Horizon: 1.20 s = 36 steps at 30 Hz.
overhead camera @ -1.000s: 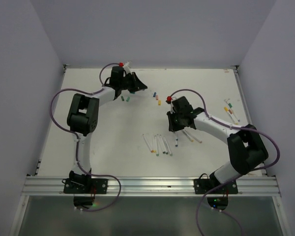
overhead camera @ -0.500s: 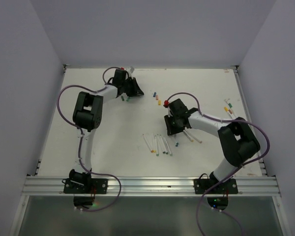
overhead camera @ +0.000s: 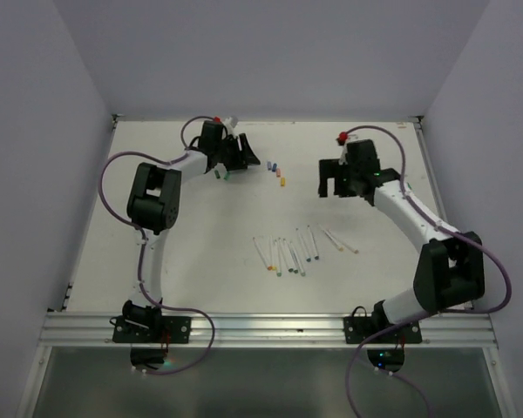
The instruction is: Open the pen caps
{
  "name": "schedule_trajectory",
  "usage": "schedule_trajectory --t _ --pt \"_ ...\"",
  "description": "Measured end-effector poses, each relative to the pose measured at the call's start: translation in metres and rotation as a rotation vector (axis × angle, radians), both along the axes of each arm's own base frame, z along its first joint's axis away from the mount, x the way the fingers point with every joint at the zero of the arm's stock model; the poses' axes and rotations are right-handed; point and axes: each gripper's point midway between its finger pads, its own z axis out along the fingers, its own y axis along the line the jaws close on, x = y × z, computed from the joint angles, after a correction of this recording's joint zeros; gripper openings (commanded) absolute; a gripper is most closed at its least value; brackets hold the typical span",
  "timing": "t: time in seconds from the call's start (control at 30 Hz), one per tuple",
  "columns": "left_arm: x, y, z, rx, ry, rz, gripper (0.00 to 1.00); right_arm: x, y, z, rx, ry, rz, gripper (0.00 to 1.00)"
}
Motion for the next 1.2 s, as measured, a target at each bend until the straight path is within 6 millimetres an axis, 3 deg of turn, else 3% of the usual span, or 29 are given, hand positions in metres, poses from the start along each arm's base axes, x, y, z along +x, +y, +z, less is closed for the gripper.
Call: schedule_trajectory --t 0.1,0.17,0.23,0.3,0.43,0.53,0.67,0.77,1.2 --pt "-0.001 0.001 0.001 0.001 0.0 0.001 0.63 0.028 -0.085 0.03 -0.018 -0.114 -0.207 0.93" --pt "-0.003 0.002 0.001 -0.001 -0.002 0.003 0.63 0.038 -0.142 0.037 -0.086 -0.161 -0.329 0.93" --pt "-0.007 0.004 0.003 -0.006 -0.007 0.003 0.63 0.043 -0.181 0.031 -0.17 -0.165 -0.399 0.92" --pt "-0.01 0.004 0.008 -0.023 -0.022 -0.001 0.63 0.048 -0.206 0.012 -0.245 -0.133 -0.42 0.87" --pt "-0.019 0.001 0.021 -0.073 -0.054 -0.017 0.63 0.048 -0.224 -0.045 -0.316 -0.001 -0.375 0.78" --pt "-0.023 -0.002 0.038 -0.108 -0.092 -0.033 0.64 0.042 -0.235 -0.065 -0.302 0.046 -0.377 0.74" --pt "-0.024 -0.005 0.061 -0.144 -0.146 -0.052 0.64 0.043 -0.264 -0.064 -0.283 0.017 -0.435 0.74" --pt "-0.023 -0.007 0.073 -0.162 -0.177 -0.062 0.64 0.043 -0.275 -0.066 -0.279 -0.005 -0.445 0.72" --pt "-0.027 -0.009 0.073 -0.182 -0.182 -0.073 0.64 0.031 -0.268 -0.089 -0.252 0.028 -0.403 0.71"
